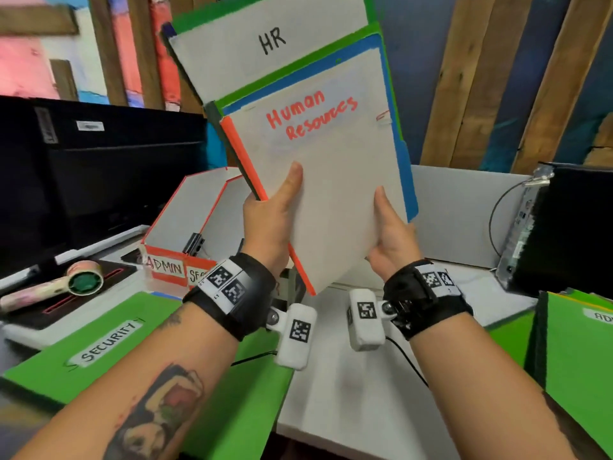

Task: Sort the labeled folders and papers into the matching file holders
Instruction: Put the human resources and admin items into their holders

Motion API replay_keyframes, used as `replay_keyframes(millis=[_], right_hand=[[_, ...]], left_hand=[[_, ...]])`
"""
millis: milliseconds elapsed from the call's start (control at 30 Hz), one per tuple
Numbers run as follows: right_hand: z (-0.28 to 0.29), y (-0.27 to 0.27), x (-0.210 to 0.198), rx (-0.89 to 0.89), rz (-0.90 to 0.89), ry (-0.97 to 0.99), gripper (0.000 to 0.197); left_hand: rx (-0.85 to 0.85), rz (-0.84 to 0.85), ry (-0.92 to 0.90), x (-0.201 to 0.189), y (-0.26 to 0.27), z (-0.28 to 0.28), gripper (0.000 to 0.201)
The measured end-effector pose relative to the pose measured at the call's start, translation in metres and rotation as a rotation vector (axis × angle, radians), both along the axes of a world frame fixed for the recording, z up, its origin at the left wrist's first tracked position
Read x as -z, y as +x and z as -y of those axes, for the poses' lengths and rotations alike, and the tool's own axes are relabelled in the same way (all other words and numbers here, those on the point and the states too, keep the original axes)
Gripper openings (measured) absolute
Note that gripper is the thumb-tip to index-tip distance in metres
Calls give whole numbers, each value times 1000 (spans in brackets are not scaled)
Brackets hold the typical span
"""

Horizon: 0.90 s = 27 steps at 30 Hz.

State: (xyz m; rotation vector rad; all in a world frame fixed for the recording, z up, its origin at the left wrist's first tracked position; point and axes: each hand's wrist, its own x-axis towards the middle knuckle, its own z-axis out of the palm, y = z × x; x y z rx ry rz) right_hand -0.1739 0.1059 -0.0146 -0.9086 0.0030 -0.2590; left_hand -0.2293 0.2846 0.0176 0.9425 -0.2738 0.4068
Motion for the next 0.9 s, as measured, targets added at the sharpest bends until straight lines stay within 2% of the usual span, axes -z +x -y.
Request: replay_keyframes(millis=[167, 267, 333, 367, 467, 600, 667, 733, 767, 833, 900], right_hand=[[-56, 8, -16, -211, 144, 46, 69], [-85, 13, -22, -248, 169, -82, 47], [-104, 14, -21, -324, 172, -285, 45], [-112, 13, -18, -320, 169, -452, 43], [-132, 13, -7, -173, 259, -984, 24], [-146, 26, 23, -43, 361, -1635, 63], [-149, 32, 41, -81, 293, -1905, 69], [-152, 32, 60, -90, 284, -2159, 60], [-153, 31, 66, -49, 312, -2233, 51], [-154, 32, 72, 14, 364, -2253, 37], [-153, 35, 73, 33, 399, -2274, 36]], left_hand=[[-45, -92, -45, 23, 0, -35, 39], [-120, -60, -104, 24, 3, -58, 35], [-180, -35, -132, 18, 9, -73, 40], [-216, -29, -149, 13, 13, -81, 42], [-341, -41, -202, 4, 24, -100, 49], [-480, -79, -184, 5, 37, -122, 73], [-508, -109, -158, 8, 43, -131, 77], [-526, -139, -153, 9, 50, -136, 69], [-534, -148, -163, 10, 53, -137, 61], [-525, -153, -194, 14, 60, -136, 49], [-483, -145, -204, 18, 65, -131, 53]])
